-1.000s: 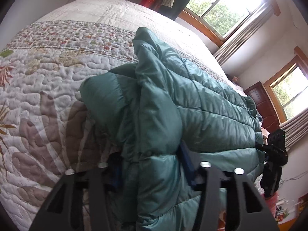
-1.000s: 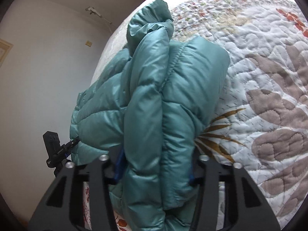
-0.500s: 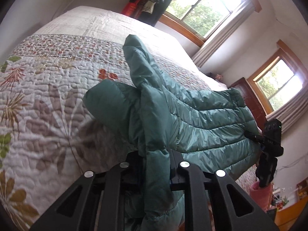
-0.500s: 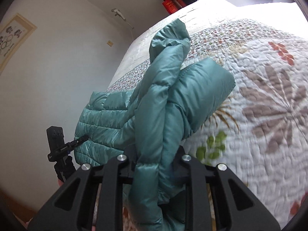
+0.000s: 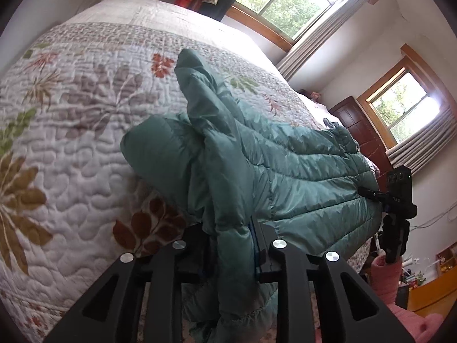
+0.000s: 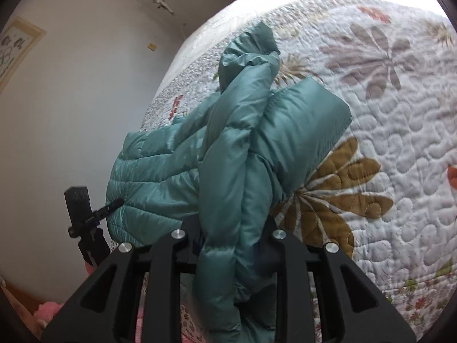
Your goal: Fold large clothes
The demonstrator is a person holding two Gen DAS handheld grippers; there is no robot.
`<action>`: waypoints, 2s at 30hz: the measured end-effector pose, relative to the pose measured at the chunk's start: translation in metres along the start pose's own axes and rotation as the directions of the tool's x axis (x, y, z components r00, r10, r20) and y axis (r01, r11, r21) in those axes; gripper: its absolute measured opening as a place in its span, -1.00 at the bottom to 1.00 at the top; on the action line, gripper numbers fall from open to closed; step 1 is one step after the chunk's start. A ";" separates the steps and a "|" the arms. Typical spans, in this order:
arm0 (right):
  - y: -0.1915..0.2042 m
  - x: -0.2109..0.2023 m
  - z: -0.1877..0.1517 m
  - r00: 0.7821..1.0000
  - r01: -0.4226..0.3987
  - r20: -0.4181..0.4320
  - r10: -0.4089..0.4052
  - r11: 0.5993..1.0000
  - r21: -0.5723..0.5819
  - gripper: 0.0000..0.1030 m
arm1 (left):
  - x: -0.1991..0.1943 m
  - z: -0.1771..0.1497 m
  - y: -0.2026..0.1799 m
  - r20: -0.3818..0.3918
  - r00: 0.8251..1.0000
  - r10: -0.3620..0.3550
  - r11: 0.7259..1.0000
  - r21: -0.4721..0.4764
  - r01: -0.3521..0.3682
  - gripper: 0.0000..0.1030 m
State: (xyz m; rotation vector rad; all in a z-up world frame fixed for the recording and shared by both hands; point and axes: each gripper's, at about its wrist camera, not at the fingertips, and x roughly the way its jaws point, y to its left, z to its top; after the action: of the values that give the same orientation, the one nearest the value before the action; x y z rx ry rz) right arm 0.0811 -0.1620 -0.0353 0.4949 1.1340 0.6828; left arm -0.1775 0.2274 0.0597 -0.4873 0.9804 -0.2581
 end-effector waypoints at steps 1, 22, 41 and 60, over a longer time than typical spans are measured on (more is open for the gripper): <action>-0.007 0.006 0.001 1.000 -0.003 -0.010 0.003 1.000 0.020 -0.55 | 0.001 -0.005 0.002 0.007 1.000 0.010 1.000 0.001 -0.010 -0.43; 0.011 -0.034 0.025 0.971 0.214 0.121 -0.208 0.976 -0.039 0.22 | -0.041 0.016 -0.009 0.185 0.951 0.248 0.959 0.088 -0.268 0.04; -0.016 0.053 0.132 0.987 0.154 -0.049 -0.151 0.987 0.051 -0.48 | 0.032 0.022 -0.068 0.096 0.979 0.179 0.960 0.203 -0.195 0.11; -0.039 0.071 0.128 0.986 0.159 -0.065 -0.154 0.984 0.085 -0.54 | 0.042 0.019 -0.065 0.086 0.969 0.230 0.951 0.194 -0.243 0.15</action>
State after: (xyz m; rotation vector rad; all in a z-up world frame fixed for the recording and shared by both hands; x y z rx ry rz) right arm 0.2284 -0.1410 -0.0630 0.4594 1.2484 0.5136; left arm -0.1383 0.1588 0.0706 -0.1870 0.9304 -0.1241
